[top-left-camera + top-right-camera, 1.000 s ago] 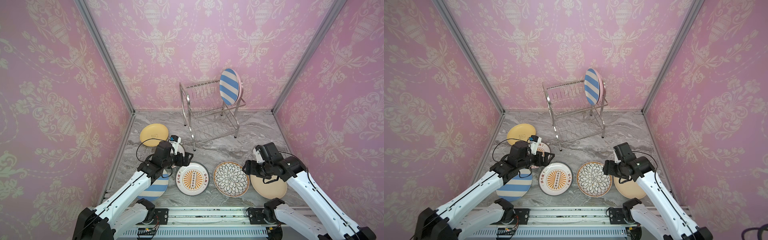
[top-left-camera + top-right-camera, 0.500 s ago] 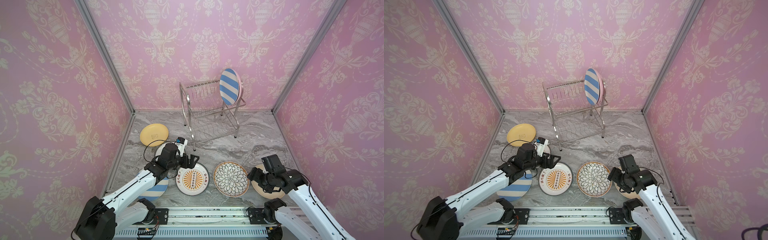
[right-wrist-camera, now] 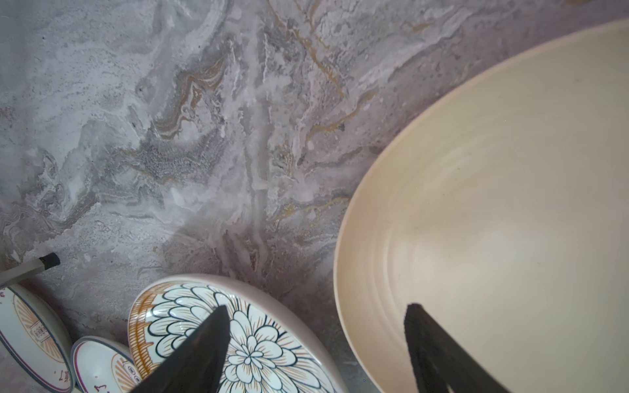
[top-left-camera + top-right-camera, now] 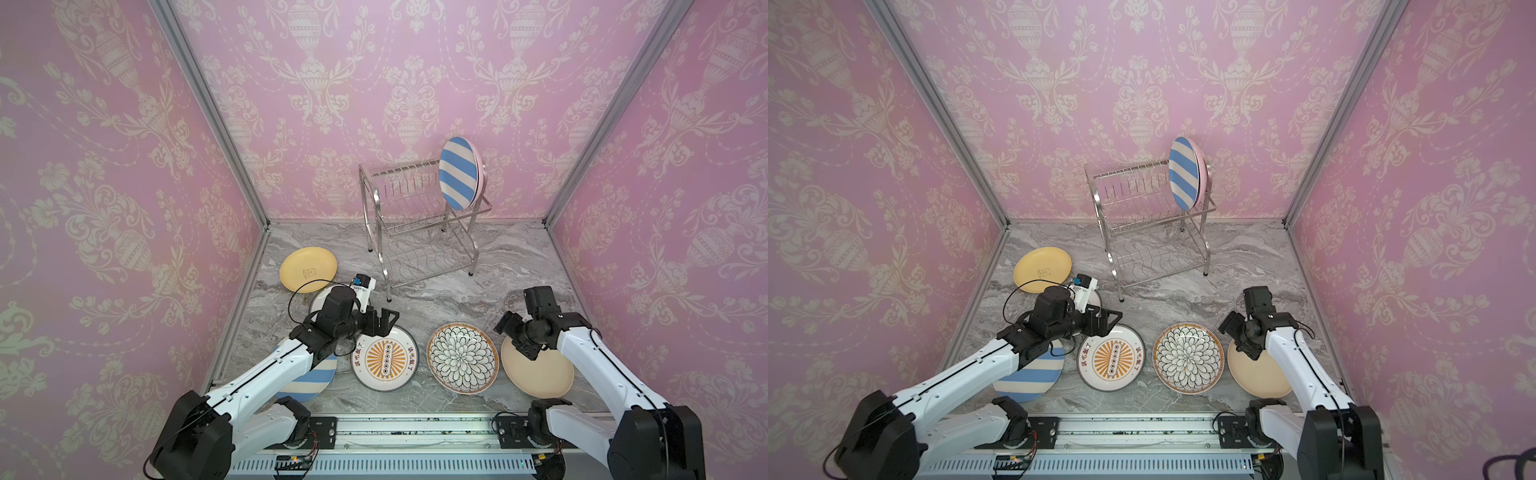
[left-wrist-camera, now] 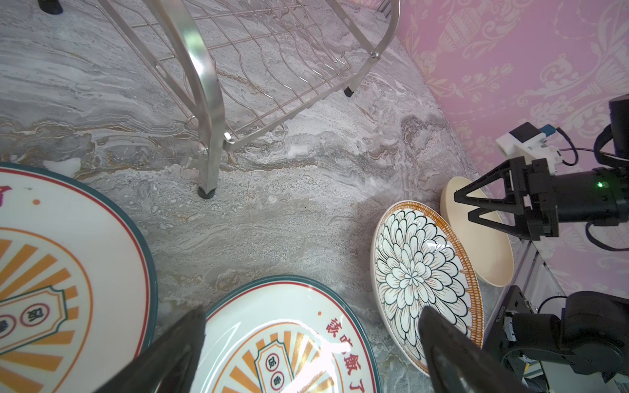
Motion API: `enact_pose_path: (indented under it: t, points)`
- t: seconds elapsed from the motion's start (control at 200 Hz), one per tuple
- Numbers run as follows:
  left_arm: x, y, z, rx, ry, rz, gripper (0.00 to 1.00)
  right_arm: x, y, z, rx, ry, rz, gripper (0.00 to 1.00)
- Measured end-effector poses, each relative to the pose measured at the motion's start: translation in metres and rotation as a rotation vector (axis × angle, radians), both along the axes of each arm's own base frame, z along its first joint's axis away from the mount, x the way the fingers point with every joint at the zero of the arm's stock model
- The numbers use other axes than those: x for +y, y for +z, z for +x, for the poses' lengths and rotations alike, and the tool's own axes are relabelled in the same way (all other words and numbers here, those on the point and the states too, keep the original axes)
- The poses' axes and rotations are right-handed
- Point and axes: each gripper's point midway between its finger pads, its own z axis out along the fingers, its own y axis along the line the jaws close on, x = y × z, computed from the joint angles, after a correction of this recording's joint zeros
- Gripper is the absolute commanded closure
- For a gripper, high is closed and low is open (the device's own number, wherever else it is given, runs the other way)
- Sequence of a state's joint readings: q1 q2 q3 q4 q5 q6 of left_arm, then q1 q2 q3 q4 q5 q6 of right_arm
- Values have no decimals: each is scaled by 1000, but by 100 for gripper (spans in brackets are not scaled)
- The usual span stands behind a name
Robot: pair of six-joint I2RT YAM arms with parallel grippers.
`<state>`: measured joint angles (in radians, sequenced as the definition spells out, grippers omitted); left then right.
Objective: Load the plates into the dish rack
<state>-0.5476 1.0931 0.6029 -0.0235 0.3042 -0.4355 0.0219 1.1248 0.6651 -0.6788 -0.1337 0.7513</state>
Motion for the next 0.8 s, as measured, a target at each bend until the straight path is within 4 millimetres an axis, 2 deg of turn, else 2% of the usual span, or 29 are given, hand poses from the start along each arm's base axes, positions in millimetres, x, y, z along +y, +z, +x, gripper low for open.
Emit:
enact_pose_path:
  t: [0.375,0.801]
  points:
    - [1,0,1,-3,7,4,1,-3,-14,22,2,23,-2,18]
    - [5,2,2,-13,24,11,1,-2,-15,48,-10,43,3,17]
